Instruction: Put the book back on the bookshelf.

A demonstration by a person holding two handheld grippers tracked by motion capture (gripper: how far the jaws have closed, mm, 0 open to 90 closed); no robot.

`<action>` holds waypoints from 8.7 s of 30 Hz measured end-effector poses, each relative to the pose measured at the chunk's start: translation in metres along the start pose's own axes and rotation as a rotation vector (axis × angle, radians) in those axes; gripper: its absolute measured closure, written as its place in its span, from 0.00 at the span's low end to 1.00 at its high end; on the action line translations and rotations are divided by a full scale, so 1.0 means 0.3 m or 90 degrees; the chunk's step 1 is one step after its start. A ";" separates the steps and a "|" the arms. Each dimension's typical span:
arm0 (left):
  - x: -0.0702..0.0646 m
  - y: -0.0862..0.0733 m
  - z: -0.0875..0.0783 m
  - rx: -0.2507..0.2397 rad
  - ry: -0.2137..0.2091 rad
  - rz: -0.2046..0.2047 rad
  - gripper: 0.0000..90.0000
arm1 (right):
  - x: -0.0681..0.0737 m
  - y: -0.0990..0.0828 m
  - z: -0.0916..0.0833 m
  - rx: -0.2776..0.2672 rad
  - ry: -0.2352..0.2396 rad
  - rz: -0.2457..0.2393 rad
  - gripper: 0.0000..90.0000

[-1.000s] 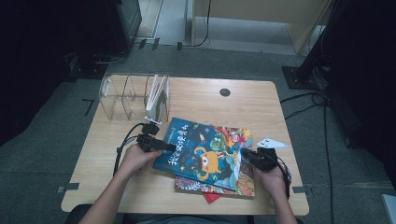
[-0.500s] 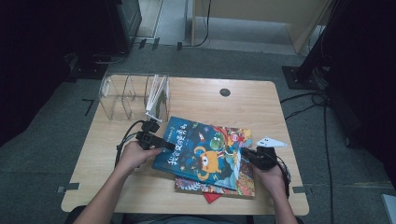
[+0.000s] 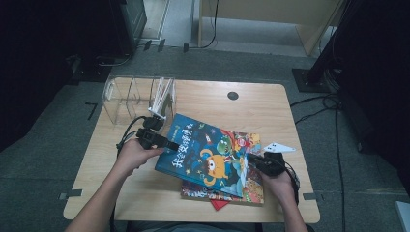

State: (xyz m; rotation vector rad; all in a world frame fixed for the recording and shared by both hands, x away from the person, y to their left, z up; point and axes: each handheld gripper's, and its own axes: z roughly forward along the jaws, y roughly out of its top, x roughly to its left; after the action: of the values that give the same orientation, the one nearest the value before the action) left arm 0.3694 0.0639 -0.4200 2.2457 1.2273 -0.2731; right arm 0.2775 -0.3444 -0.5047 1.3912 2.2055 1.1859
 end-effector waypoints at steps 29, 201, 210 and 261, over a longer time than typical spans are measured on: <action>-0.090 0.124 -0.227 0.014 0.050 0.020 0.64 | 0.102 0.037 0.074 0.005 0.032 -0.041 1.00; 0.362 -0.101 -0.964 -0.095 0.086 -0.265 0.90 | 0.163 0.111 0.175 0.015 0.023 -0.148 0.52; 0.381 -0.068 -0.977 -0.103 0.088 -0.279 0.90 | 0.164 0.111 0.175 0.015 0.021 -0.149 0.52; 0.553 0.130 -0.923 -0.147 0.124 -0.295 0.91 | 0.167 0.110 0.176 0.015 0.017 -0.147 0.53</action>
State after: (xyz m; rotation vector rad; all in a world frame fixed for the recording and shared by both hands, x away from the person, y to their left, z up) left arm 0.4706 0.3210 -0.2484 1.8044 1.7822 -0.0783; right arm 0.3049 -0.2694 -0.5034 1.0975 2.3301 1.1066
